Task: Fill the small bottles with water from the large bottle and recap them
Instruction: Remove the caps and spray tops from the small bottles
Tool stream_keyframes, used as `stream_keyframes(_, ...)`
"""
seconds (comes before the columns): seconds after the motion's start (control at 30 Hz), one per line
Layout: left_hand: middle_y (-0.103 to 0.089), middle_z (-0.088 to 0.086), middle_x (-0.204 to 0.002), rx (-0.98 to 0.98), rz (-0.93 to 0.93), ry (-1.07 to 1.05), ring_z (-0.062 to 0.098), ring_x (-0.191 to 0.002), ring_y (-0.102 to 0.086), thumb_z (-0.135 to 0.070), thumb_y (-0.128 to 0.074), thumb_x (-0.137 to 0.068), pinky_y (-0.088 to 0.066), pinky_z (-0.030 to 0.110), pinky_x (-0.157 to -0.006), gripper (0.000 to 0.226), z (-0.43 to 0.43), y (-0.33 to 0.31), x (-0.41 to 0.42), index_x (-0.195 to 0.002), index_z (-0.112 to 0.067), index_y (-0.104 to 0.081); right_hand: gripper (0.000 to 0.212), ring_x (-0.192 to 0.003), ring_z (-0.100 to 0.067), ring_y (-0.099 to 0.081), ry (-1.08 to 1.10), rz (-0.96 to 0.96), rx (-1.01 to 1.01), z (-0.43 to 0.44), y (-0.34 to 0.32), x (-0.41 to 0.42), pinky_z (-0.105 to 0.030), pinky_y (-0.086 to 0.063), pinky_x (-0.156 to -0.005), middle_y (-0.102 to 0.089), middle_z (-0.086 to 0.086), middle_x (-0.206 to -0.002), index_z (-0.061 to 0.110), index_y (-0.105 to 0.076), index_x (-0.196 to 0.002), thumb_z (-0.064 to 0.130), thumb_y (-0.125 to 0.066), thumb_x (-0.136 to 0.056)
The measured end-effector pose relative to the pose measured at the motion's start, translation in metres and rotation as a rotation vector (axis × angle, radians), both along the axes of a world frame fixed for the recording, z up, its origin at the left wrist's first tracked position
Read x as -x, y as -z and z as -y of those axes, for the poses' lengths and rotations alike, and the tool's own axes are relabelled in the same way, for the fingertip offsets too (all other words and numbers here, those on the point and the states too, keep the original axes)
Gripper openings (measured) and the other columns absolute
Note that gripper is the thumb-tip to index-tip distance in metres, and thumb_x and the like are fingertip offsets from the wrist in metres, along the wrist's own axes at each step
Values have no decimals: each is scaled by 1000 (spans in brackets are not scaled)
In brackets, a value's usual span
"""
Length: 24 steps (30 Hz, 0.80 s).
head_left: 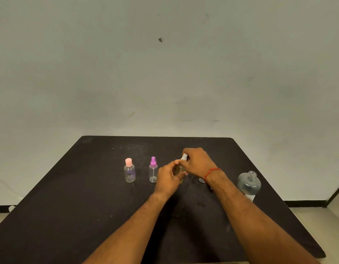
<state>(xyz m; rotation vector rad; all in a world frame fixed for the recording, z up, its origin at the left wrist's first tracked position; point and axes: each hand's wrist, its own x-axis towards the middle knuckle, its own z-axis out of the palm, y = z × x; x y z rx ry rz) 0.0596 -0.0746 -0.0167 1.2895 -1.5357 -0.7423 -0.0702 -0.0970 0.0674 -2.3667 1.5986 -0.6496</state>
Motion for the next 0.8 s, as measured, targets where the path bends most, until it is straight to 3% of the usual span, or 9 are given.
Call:
stream_keyframes(0.17, -69, -16, -103, -8, 12, 4, -2, -96, -65, -16, -77, -87, -52, 11, -82, 36, -1, -4, -3, -121, -23, -67, 10, -80, -17, -58, -43, -48, -43, -2, -5, -5, -27, -49, -69, -61, 2, -86, 23, -57, -86, 18, -66, -85)
stream_keyframes(0.3, -71, -16, -101, -4, -5, 11, -4, -95, -67, -19, -78, -86, -50, 10, -80, 35, 0, -3, -6, -119, -23, -67, 22, -87, -16, -56, -184, -65, -23, -8, -12, -2, -29, -50, -77, -63, 0, -95, 15, -66, -88, 0, -69, -72)
stream_keyframes(0.47, -75, -7, -98, 10, -41, 15, 7, -93, -72, -17, -77, -88, -60, 27, -84, 29, 0, 0, -4, -115, -20, -69, 37, -88, -12, -58, -181, 69, -35, -7, -8, 0, -22, -49, -78, -61, 4, -99, 26, -62, -108, 20, -71, -73)
stream_keyframes(0.57, -71, -17, -101, 14, -24, 18, -4, -96, -67, -16, -77, -87, -53, 11, -83, 32, -2, -4, -2, -116, -25, -68, 17, -82, -15, -60, -6, 24, 4, -5, -8, -1, -27, -52, -73, -63, 2, -91, 22, -61, -95, 29, -68, -82)
stream_keyframes(0.63, -69, -19, -100, 10, -16, 13, -7, -94, -64, -17, -78, -86, -48, 5, -77, 34, -3, -5, 0, -118, -25, -67, 9, -82, -15, -60, -15, -17, -17, -3, -9, -2, -26, -51, -71, -63, 3, -88, 22, -62, -87, 21, -69, -81)
stream_keyframes(0.7, -70, -17, -98, 12, -23, 1, -5, -92, -66, -18, -79, -85, -49, 8, -76, 34, -4, -5, 0, -117, -23, -68, 19, -85, -14, -59, -101, -9, -52, -4, -11, -2, -21, -46, -70, -62, 5, -91, 23, -63, -85, 7, -68, -75)
stream_keyframes(0.8, -73, -11, -100, 19, -36, -6, 1, -94, -69, -20, -79, -85, -52, 15, -78, 35, -3, -1, 0, -118, -21, -68, 35, -92, -10, -60, -161, 113, -115, -7, -11, 0, -24, -52, -77, -62, 7, -102, 27, -63, -100, 7, -69, -71)
